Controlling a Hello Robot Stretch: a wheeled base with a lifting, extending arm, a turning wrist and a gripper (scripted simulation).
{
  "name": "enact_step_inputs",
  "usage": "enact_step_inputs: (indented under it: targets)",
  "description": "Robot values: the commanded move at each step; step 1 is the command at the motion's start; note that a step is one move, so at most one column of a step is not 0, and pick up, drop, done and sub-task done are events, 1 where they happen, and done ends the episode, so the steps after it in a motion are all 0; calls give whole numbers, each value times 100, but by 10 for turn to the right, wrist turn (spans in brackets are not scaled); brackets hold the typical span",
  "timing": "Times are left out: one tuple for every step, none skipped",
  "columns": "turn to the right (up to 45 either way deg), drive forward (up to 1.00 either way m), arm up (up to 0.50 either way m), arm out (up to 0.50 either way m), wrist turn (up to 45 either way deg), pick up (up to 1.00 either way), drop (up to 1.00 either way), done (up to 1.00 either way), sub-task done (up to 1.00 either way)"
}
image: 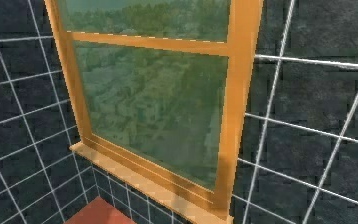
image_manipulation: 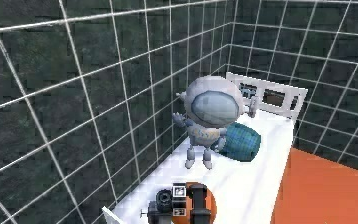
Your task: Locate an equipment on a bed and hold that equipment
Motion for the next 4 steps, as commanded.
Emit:
enact_step_inputs:
  targets:
    - [0, 0, 0, 0, 450, 0, 0, 0, 0]
    - [0, 0, 0, 0, 450, 0, 0, 0, 0]
    - [0, 0, 0, 0, 450, 0, 0, 0, 0]
    - [0, 0, 0, 0, 450, 0, 0, 0, 0]
